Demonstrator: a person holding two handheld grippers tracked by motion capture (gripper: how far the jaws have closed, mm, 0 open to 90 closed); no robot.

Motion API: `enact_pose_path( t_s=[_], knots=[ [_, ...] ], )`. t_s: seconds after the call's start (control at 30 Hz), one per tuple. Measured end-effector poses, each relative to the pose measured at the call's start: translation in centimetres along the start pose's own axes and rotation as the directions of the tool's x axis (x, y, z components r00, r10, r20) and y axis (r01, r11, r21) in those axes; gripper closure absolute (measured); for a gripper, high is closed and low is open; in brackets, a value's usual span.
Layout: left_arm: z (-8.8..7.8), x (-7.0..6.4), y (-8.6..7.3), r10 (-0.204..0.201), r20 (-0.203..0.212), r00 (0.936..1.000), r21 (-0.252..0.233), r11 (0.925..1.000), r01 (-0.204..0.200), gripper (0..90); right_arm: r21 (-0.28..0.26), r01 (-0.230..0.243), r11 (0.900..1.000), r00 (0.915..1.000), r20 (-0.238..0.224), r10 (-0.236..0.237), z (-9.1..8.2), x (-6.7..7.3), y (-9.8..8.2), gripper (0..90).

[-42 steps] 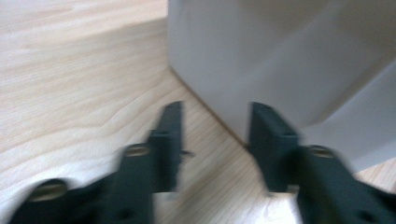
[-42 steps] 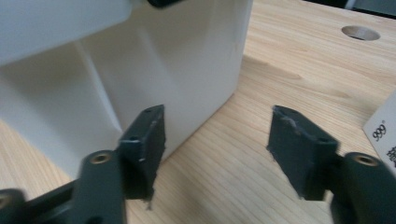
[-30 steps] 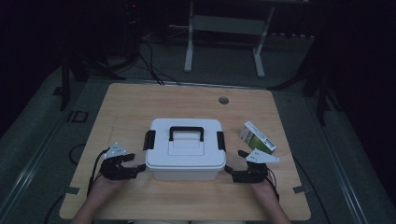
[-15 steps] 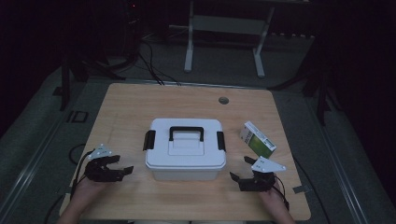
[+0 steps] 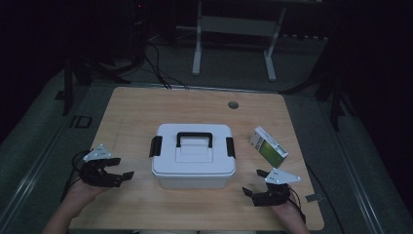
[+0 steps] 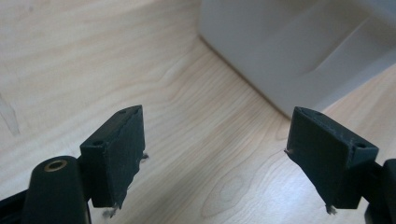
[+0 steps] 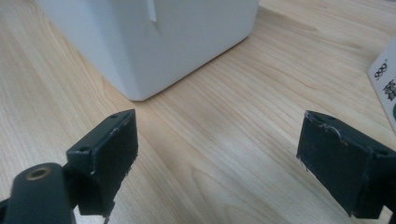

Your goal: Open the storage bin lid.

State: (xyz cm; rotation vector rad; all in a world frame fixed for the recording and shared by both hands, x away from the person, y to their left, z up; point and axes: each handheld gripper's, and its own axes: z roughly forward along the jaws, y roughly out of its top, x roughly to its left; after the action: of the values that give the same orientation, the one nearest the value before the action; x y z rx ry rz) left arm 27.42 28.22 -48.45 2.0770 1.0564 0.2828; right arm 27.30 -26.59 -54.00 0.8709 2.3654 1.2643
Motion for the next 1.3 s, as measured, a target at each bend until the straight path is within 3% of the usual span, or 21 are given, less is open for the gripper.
enact_pose_path(
  t_s=[0.2,0.37,0.4,0.5,0.63,0.87,0.97,1.0,1.07,1.13,1.17,1.3],
  knots=[
    [-1.6,-0.5,3.0,0.064,0.006,0.9979,0.004,0.9979,-0.064,19.4,0.017,-0.015,1.000,0.9997,-0.017,0.016,-0.1,-0.2,-0.1,12.2],
    [-2.6,-0.9,5.8,0.139,0.030,0.9898,0.012,0.9902,-0.139,19.4,0.022,-0.038,0.999,0.9987,-0.034,0.039,-0.2,-0.3,-0.1,12.5],
    [-2.6,-0.9,5.8,0.139,0.030,0.9898,0.012,0.9902,-0.139,19.4,0.022,-0.038,0.999,0.9987,-0.034,0.039,-0.2,-0.3,-0.1,12.5],
    [-2.7,-1.2,7.8,0.169,0.033,0.9851,0.020,0.9853,-0.170,19.4,0.019,-0.049,0.999,0.9983,-0.030,0.050,-0.2,-0.4,-0.2,13.1],
    [-2.3,-1.9,9.5,0.212,0.026,0.9770,0.032,0.9766,-0.213,19.4,0.010,-0.056,0.998,0.9982,-0.021,0.056,-0.1,-0.6,-0.3,13.2],
    [-1.1,-3.7,12.2,0.297,0.058,0.9531,0.064,0.9516,-0.301,19.4,0.010,-0.072,0.997,0.9964,-0.044,0.072,0.0,-0.6,-0.4,13.7],
    [-1.1,-3.7,12.2,0.297,0.058,0.9531,0.064,0.9516,-0.301,19.4,0.013,-0.069,0.998,0.9966,-0.045,0.069,0.0,-0.6,-0.5,13.7],
    [-0.7,-4.5,13.6,0.327,0.079,0.9416,0.079,0.9395,-0.333,19.4,0.016,-0.069,0.998,0.9963,-0.050,0.069,0.1,-0.5,-0.5,13.7],
    [-0.5,-4.9,14.4,0.347,0.084,0.9340,0.096,0.9302,-0.354,19.4,0.017,-0.067,0.998,0.9963,-0.053,0.067,0.1,-0.5,-0.5,13.7],
    [-0.3,-5.2,15.1,0.350,0.102,0.9311,0.102,0.9274,-0.360,19.4,0.014,-0.069,0.998,0.9961,-0.055,0.070,0.0,-0.5,-0.5,13.7],
    [-0.2,-5.5,15.5,0.365,0.093,0.9264,0.111,0.9208,-0.374,19.4,0.015,-0.068,0.998,0.9960,-0.056,0.069,0.1,-0.5,-0.5,13.7],
    [0.4,-6.5,16.9,0.404,0.125,0.9062,0.137,0.8976,-0.419,19.4,0.016,-0.068,0.998,0.9957,-0.062,0.069,0.1,-0.5,-0.6,13.7]
  ],
)
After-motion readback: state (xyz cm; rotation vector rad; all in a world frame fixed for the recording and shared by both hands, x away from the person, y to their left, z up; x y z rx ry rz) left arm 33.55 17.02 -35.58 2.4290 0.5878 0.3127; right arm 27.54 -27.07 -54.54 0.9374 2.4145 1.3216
